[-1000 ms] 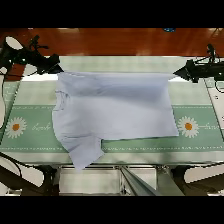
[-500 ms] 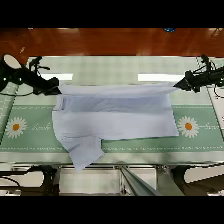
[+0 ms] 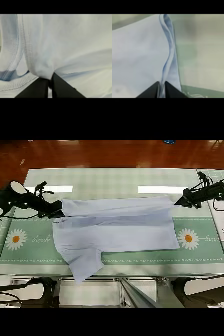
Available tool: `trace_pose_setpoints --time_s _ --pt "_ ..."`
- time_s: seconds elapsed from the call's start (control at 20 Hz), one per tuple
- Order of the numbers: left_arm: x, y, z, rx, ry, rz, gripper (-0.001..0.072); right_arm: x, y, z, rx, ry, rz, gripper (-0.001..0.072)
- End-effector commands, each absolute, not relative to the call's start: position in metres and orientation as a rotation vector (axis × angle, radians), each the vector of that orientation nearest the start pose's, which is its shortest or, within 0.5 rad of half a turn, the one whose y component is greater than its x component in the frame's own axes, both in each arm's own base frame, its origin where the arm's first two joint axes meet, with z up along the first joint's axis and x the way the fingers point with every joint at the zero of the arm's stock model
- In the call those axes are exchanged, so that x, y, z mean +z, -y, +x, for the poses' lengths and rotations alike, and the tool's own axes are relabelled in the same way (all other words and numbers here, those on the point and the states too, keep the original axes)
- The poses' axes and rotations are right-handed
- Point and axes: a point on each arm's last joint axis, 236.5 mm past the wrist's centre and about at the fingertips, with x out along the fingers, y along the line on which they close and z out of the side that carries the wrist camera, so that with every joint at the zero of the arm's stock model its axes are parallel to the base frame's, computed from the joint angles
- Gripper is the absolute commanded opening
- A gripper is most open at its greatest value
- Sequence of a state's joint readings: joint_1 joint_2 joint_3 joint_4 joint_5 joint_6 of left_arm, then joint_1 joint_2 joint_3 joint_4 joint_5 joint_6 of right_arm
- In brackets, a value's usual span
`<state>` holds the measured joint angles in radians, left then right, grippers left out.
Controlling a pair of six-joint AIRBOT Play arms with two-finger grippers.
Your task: Fold the shirts.
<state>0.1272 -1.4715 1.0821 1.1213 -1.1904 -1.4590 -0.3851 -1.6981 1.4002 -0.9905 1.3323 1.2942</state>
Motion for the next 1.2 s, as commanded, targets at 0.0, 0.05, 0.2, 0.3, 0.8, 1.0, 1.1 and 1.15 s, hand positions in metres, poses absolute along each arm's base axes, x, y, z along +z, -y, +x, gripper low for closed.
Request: trace_pose_setpoints --time_s 0.0,0.05,0.2,0.3,0.8,1.0,1.1,1.15 --pt "-0.068 0.048 0.352 -0.166 -1.533 -0.496 0.0514 -0.052 0.034 0.428 0.180 -1.393 0.642 0.0418" --pt "-0.066 0.044 0.346 -0.166 -1.559 -0.507 0.0510 -0.051 0.034 0.424 0.179 -1.411 0.655 0.0415" --pt "-0.053 0.016 0.319 -0.129 -1.625 -0.524 0.0510 -0.037 0.048 0.402 0.179 -1.451 0.676 0.0416" --pt "-0.046 -0.007 0.297 -0.062 -1.611 -0.534 0.0510 -0.026 0.067 0.385 0.131 -1.438 0.656 0.0415" --pt "-0.083 0.054 0.181 -0.008 -1.559 -0.942 0.0510 -0.044 0.000 0.305 0.144 -1.155 0.918 0.0415" --pt "-0.096 0.058 0.163 0.033 -1.632 -0.911 0.0510 -0.043 -0.009 0.296 0.167 -1.174 0.926 0.0415" --pt "-0.098 0.066 0.158 0.028 -1.661 -0.896 0.0510 -0.040 -0.011 0.297 0.174 -1.166 0.941 0.0415" --pt "-0.102 0.067 0.155 0.047 -1.673 -0.886 0.0510 -0.039 -0.012 0.299 0.177 -1.158 0.951 0.0415"
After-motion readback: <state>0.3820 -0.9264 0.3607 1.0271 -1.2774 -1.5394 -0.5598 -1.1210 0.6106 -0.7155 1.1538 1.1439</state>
